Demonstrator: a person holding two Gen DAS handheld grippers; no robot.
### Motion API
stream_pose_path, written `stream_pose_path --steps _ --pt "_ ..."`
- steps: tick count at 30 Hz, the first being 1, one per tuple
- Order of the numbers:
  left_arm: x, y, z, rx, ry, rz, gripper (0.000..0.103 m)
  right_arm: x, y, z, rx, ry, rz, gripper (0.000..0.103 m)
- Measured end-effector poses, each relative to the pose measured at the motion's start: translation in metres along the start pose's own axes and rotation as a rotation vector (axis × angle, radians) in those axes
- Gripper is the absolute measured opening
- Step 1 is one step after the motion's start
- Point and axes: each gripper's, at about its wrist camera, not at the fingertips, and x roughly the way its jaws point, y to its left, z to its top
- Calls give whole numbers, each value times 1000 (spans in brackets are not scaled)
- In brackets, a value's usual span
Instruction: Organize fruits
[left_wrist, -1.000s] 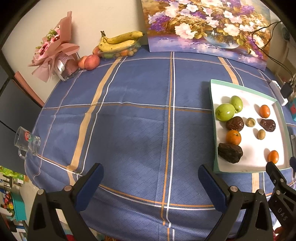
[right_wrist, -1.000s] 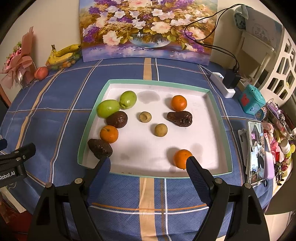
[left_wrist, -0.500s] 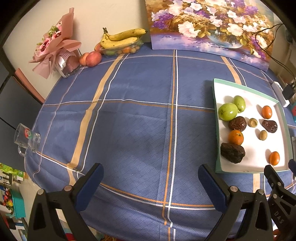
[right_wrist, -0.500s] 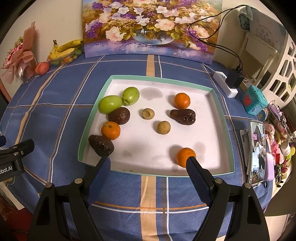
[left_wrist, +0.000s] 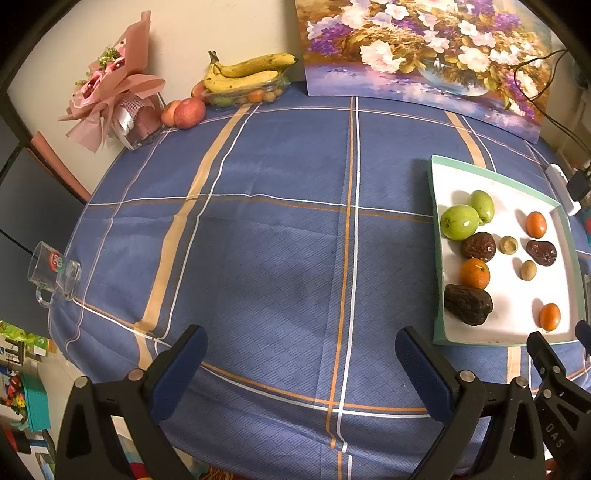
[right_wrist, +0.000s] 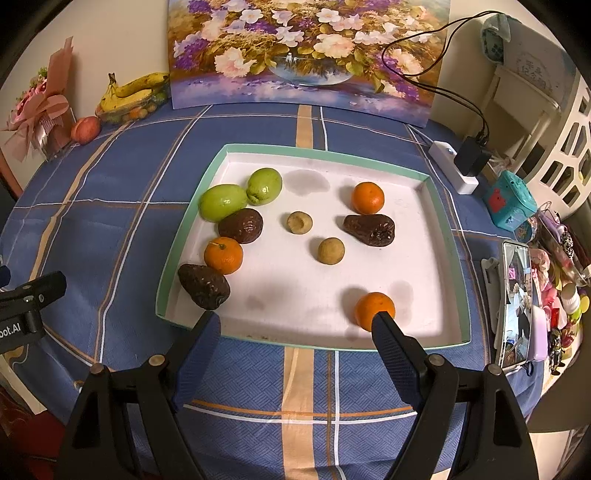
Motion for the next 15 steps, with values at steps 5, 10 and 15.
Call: stream_pose_path --steps 5,10,15 --pt "0 1 0 -2 1 1 103 0 0 0 -1 0 0 84" --pt "0 1 0 -2 1 1 103 0 1 0 -1 1 -1 85" --pt "0 2 -1 -4 0 2 103 1 1 0 -2 2 -2 85"
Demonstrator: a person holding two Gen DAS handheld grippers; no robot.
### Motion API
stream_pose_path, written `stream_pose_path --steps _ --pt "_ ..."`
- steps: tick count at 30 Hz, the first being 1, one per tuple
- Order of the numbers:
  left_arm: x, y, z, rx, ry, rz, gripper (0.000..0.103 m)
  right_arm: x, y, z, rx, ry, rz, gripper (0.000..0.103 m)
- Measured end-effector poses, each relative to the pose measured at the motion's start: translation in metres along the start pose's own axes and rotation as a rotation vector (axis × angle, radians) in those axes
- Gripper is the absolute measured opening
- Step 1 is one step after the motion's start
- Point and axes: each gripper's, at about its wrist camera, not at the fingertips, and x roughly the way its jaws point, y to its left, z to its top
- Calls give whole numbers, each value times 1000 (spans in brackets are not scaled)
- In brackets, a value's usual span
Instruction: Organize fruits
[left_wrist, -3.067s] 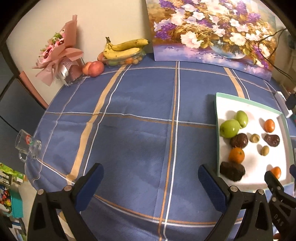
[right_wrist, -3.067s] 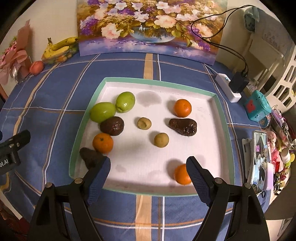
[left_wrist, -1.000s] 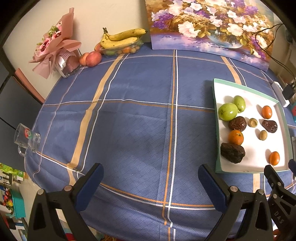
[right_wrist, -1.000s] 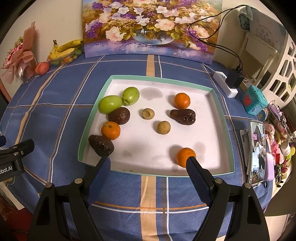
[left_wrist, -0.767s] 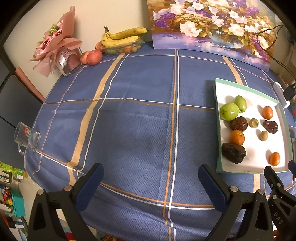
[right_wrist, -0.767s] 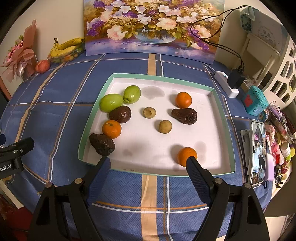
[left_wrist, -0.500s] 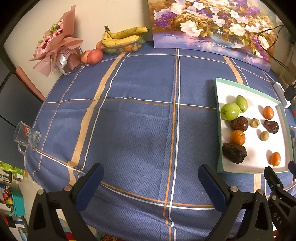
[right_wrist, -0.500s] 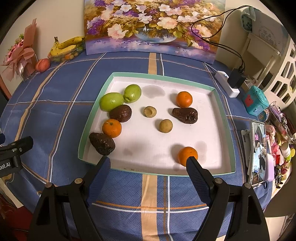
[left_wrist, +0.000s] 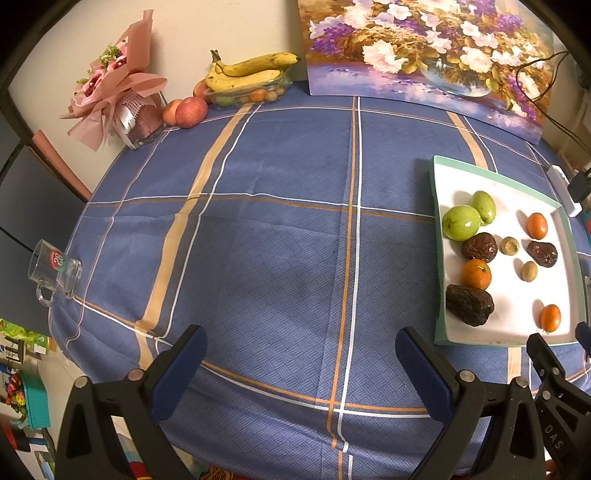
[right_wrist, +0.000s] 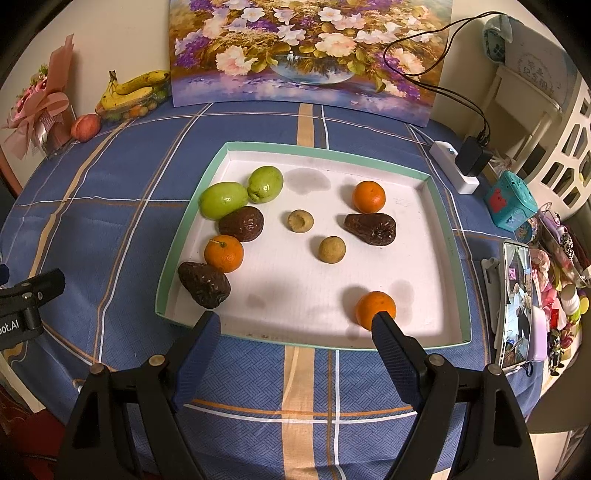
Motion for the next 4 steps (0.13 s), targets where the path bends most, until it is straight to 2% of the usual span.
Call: stream_pose_path --steps 4 --pt "-4 0 -1 -6 -16 5 103 0 0 0 -1 0 0 85"
